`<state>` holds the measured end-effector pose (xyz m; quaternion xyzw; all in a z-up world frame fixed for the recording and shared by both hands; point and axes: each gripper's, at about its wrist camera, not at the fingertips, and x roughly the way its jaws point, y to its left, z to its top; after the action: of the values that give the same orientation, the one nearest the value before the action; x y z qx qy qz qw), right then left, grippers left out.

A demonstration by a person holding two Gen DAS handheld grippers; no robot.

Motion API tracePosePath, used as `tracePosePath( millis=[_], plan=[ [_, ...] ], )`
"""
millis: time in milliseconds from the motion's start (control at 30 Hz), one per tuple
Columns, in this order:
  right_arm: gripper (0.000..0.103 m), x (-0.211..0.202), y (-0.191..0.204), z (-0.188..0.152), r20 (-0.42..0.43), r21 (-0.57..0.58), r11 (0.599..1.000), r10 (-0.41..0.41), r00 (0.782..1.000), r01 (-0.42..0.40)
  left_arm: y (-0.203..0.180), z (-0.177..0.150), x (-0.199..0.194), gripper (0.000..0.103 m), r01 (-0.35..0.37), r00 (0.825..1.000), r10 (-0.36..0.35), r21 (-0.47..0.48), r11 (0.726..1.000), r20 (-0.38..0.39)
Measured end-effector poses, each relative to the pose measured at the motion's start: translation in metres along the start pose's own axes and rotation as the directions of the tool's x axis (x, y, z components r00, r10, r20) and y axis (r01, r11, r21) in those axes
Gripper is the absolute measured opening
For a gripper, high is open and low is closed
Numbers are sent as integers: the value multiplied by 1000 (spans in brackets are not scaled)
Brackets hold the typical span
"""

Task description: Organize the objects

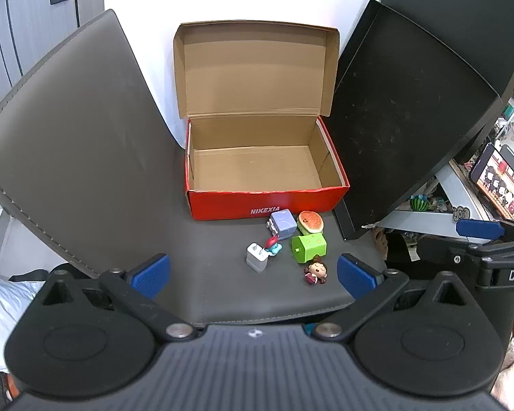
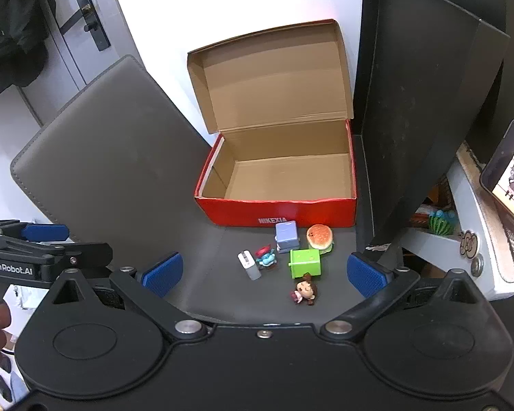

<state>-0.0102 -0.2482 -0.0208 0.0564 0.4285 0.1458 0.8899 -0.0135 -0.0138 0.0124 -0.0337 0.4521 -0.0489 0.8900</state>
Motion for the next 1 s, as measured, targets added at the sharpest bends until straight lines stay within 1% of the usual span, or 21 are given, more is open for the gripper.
tracePosePath(
  millis=[167, 300, 500, 700, 1000],
  plan=[
    [103, -1, -1, 0, -4, -5, 1000, 15, 1000, -15, -3, -1, -5, 103, -11, 1000, 11, 4, 1000, 19],
    [103, -1, 0, 0, -5, -1, 1000, 14, 1000, -14, -3, -3, -5, 103, -13, 1000, 13, -2, 1000, 12],
    [103, -4, 2, -1, 1, -5, 1000, 16, 1000, -16, -2, -2, -10, 103, -12, 1000, 12, 0, 1000, 23],
    [103, -4, 3, -2, 4, -3, 1000, 12, 1000, -12, -2, -3, -9, 103, -11, 1000, 11, 0, 1000, 9],
    [103, -2, 4, -4, 5, -6, 1000, 8, 1000, -8, 0, -6, -10, 103, -12, 1000, 12, -7, 1000, 20]
  ],
)
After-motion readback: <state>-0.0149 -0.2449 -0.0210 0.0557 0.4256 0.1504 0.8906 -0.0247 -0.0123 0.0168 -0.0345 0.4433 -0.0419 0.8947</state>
